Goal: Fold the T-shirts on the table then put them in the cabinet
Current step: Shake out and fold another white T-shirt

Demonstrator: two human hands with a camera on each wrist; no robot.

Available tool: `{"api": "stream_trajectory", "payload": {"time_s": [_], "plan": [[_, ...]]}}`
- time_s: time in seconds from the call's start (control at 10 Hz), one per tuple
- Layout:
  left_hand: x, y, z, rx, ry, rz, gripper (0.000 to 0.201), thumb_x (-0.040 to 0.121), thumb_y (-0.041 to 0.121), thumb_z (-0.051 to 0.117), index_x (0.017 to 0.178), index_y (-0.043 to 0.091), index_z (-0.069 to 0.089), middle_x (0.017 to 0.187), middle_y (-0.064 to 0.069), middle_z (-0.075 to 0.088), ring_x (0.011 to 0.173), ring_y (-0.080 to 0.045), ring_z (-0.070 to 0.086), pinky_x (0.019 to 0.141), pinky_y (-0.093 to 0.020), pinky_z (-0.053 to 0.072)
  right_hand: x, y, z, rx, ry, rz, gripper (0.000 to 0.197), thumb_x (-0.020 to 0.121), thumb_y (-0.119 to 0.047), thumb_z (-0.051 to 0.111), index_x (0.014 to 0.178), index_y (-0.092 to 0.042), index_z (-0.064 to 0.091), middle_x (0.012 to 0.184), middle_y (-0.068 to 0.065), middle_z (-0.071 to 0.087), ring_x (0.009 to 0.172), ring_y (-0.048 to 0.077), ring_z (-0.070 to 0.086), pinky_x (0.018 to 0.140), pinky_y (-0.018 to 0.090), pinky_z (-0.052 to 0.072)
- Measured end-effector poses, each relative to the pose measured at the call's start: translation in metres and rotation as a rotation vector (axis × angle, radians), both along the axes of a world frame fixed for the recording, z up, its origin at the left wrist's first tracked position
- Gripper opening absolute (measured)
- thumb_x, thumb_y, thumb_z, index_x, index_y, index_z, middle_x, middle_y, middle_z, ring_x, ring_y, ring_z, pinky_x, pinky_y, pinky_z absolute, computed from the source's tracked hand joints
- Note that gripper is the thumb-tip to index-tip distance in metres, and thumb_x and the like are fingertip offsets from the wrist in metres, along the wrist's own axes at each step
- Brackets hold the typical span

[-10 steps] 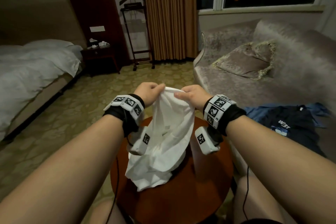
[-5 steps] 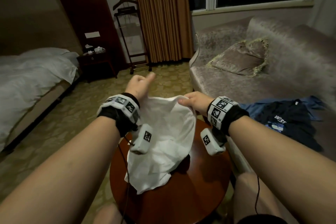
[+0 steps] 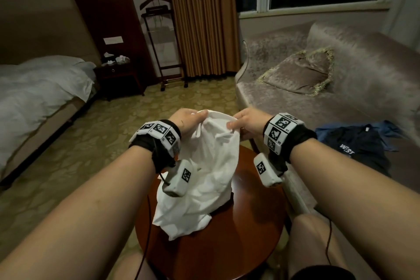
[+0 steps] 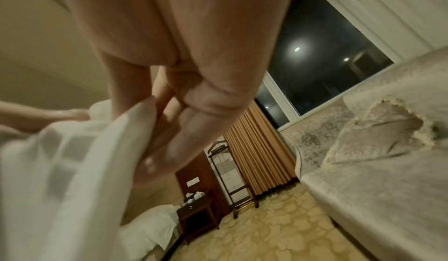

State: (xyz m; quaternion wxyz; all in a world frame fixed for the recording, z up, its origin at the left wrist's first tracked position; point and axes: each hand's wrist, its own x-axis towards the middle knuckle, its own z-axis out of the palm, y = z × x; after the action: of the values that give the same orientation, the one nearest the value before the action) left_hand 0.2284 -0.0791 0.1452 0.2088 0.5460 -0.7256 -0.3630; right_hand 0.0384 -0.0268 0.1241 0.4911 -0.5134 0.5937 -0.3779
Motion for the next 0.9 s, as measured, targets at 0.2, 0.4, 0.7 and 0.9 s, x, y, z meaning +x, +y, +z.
{"api": "stream_trajectory", "payload": {"time_s": [0.2, 0.4, 0.7, 0.9], "plan": [[0.017, 0.002, -0.006, -0.047, -0.370, -0.071, 0.072, 0.074, 0.043, 0.077, 0.135, 0.019, 0.048, 0.137, -0.007, 0.049, 0.123, -0.024, 0.048, 0.095, -0.027, 0.038, -0.008, -0.006, 0.006, 0.025, -0.392, -0.344, 0.020, 0.098, -0.019, 0.050, 0.088, -0.004, 0.059, 0.068, 0.008, 0.066, 0.061, 0.021, 0.065, 0.054, 0.029, 0.053], [0.049, -0.007, -0.035, 0.000, -0.528, 0.002, 0.034, 0.084, 0.030, 0.071, 0.108, 0.006, 0.070, 0.107, -0.011, 0.069, 0.095, -0.025, 0.063, 0.080, -0.029, 0.048, -0.023, -0.021, 0.001, -0.143, -0.804, -0.684, 0.031, 0.101, -0.011, 0.036, 0.127, 0.001, 0.046, 0.110, 0.022, 0.061, 0.081, 0.027, 0.069, 0.060, 0.035, 0.059], [0.069, -0.014, -0.057, 0.080, -0.578, 0.019, 0.028, 0.086, 0.027, 0.068, 0.101, 0.004, 0.070, 0.090, -0.007, 0.067, 0.083, -0.021, 0.060, 0.072, -0.027, 0.047, -0.029, -0.041, 0.003, -0.196, -0.361, -0.854, 0.041, 0.101, -0.017, 0.038, 0.135, 0.007, 0.041, 0.135, 0.024, 0.049, 0.126, 0.035, 0.047, 0.094, 0.036, 0.044], [0.087, -0.025, -0.066, 0.070, -0.473, 0.217, 0.027, 0.093, 0.021, 0.054, 0.105, 0.001, 0.067, 0.099, -0.017, 0.068, 0.079, -0.027, 0.059, 0.066, -0.029, 0.047, -0.033, -0.038, 0.005, -0.157, 0.109, -0.894, 0.039, 0.103, -0.012, 0.029, 0.136, 0.006, 0.041, 0.138, 0.021, 0.047, 0.129, 0.031, 0.044, 0.094, 0.030, 0.040]]}}
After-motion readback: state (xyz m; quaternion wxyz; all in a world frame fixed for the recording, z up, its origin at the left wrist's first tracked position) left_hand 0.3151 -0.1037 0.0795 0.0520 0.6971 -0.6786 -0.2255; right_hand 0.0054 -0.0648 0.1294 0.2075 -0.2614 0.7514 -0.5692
